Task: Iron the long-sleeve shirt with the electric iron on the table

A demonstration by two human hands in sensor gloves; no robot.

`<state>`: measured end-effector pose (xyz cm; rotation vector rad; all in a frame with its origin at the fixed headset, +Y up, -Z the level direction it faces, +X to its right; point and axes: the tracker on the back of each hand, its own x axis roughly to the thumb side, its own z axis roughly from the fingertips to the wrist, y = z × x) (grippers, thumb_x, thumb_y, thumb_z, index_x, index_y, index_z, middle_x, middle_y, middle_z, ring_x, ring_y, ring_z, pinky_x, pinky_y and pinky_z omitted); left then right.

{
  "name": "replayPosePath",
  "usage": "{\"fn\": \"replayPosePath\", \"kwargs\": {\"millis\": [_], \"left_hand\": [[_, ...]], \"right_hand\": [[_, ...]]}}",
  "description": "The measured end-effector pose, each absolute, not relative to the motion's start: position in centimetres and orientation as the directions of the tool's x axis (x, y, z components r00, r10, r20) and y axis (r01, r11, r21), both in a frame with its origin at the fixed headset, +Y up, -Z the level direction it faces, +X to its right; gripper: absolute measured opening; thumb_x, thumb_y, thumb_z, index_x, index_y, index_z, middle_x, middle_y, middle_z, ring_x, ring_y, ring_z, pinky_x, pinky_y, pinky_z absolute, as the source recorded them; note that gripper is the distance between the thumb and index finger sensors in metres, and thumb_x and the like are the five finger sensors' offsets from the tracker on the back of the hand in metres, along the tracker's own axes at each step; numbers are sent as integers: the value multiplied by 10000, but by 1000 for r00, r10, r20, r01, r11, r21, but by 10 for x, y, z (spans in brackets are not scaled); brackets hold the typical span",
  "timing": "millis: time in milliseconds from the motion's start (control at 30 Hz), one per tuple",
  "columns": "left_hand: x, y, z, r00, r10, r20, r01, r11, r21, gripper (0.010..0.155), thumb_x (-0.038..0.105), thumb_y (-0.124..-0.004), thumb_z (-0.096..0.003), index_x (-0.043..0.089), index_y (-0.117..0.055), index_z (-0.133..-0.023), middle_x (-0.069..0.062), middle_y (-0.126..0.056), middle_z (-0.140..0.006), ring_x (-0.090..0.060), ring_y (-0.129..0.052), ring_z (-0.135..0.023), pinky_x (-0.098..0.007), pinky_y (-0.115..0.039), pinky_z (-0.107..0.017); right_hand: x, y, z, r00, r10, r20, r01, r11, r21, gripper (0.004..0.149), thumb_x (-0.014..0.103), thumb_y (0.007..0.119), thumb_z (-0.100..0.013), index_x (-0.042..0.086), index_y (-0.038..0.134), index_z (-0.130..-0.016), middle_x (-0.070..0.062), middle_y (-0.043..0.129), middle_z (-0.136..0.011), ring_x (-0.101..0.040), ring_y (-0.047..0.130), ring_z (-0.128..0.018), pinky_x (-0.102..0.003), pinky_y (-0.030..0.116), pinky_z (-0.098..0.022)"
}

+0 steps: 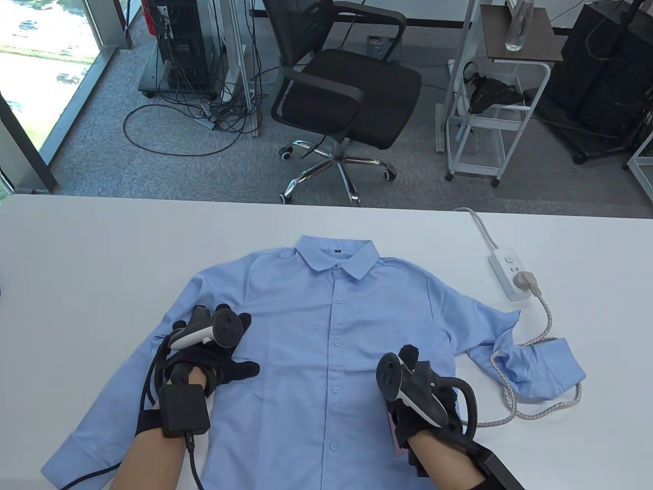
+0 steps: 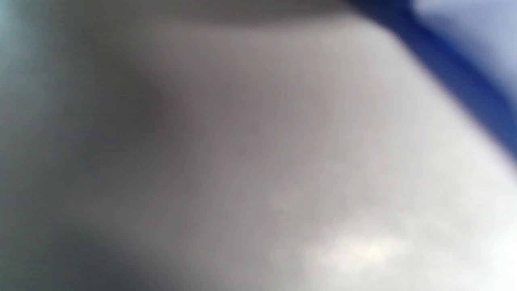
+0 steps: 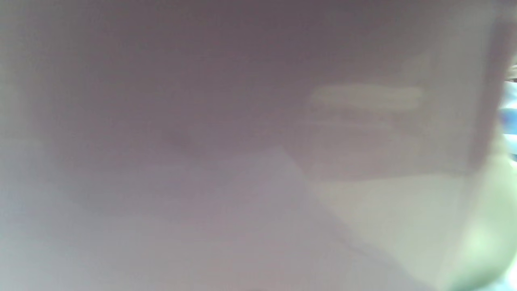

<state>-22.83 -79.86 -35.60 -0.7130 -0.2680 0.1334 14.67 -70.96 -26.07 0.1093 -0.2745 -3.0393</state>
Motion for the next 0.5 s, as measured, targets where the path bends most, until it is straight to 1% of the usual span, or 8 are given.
{"fn": "replayPosePath", "kwargs": {"millis": [233,300,433,500], "left_hand": [[-228,-799,-356,957,211,197,-29,750,-661,1107,813,-511,-382,272,168,-1070,-237,263,-1037,-647,155,-872,-874,-51,-495],[-228,-799,-356,958,211,197,-29,749,-662,1106,813,-510,-382,273,168,-1069,-235,264,-1036,-647,156,-871,-874,-51,-496],[-229,-799,-356,957,210,198,-30,754,-657,1104,814,-508,-385,271,164,-1072,-237,260,-1040,-647,152,-876,-874,-51,-499],[-228,-799,-356,956,214,199,-35,759,-650,1101,813,-509,-390,267,154,-1079,-242,250,-1046,-651,144,-879,-877,-55,-500]], "right_hand": [[192,-710,-257,-979,-104,-173,70,-979,193,592,473,566,-659,85,514,-1104,-75,908,-543,-177,980,-189,-469,921,-332],[201,-710,-256,-980,-87,-178,51,-979,198,597,475,565,-659,89,500,-1110,-74,905,-544,-179,978,-191,-471,917,-336],[200,-711,-255,-977,-127,-170,90,-974,206,593,475,560,-658,98,497,-1111,-71,904,-541,-180,977,-194,-472,919,-332],[200,-710,-255,-978,-124,-166,88,-974,208,591,473,559,-657,102,493,-1112,-73,903,-540,-182,977,-196,-474,918,-329]]}}
